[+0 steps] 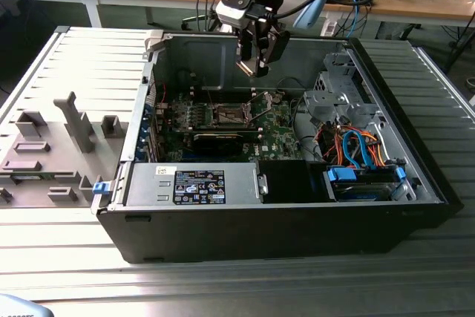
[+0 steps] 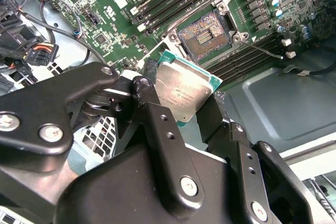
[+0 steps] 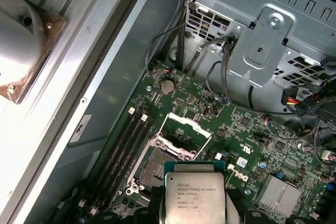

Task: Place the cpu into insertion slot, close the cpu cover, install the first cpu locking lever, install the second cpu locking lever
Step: 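Place the cpu into insertion slot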

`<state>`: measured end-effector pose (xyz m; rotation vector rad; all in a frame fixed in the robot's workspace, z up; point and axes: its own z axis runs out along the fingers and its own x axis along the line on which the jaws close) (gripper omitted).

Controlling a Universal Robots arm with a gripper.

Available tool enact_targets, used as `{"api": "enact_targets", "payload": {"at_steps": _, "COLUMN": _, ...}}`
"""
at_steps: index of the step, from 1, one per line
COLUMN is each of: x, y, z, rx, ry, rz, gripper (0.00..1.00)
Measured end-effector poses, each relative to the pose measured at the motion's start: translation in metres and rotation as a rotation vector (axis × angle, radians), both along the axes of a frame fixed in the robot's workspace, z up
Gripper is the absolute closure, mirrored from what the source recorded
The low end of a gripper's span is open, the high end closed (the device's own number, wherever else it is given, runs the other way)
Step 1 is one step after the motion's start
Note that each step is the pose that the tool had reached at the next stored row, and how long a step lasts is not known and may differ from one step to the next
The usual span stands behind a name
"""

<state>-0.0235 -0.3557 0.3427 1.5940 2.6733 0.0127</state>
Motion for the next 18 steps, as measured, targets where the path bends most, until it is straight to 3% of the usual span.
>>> {"api": "enact_targets", "payload": {"at_steps": 18, "x": 0.0, "y": 0.0, "z": 0.0, "rx": 0.0, "ry": 0.0, "rz": -0.015, "gripper": 0.45}}
